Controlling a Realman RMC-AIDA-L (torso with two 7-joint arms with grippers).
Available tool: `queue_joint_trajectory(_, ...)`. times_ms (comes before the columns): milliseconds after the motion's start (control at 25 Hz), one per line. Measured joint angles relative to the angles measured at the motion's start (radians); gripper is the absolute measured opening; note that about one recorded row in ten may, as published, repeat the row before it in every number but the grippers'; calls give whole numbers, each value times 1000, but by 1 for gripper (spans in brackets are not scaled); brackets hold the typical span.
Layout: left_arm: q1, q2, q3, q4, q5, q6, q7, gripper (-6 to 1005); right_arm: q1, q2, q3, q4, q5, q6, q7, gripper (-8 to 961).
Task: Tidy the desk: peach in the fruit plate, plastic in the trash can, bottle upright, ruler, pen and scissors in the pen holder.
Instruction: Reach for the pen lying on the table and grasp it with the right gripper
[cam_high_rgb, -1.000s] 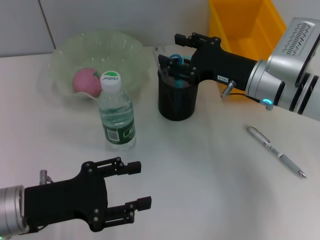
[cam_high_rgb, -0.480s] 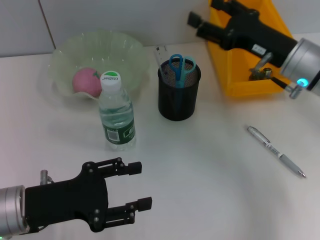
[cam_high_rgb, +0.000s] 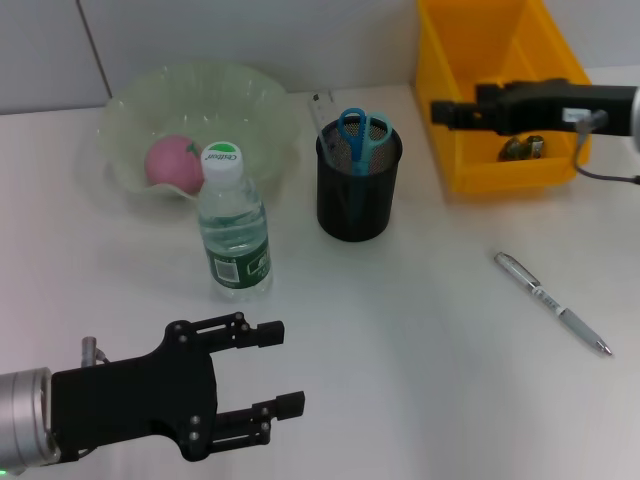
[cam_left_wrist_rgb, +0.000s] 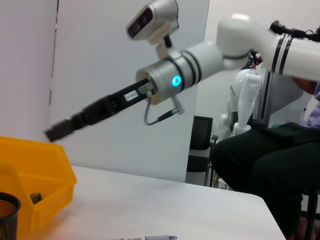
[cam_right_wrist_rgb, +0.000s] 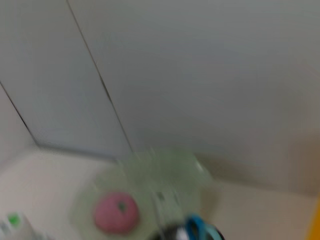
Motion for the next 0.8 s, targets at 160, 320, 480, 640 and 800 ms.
queue_joint_trajectory(160,1,1,0,0,0,-1,1,694,22,-1,47,-185,-232,-213,237,833)
queue_joint_trajectory(320,2,1,-5,0,13,-1,1,694,88,-13,129,-302,-405,-432,379,833)
queue_joint_trajectory(480,-2,0,-9,0,25,-3,2,694,170,-36,199,-325,-561,-623,399,832)
queue_joint_trajectory(640,-2,0,-10,0,25,0,2,694,217,-70,194,-273,-611,-710,379,832)
queue_joint_trajectory(800,-2,0,-10,0,25,-2,2,694,260,-84,192,-195,-662,-732,341,831)
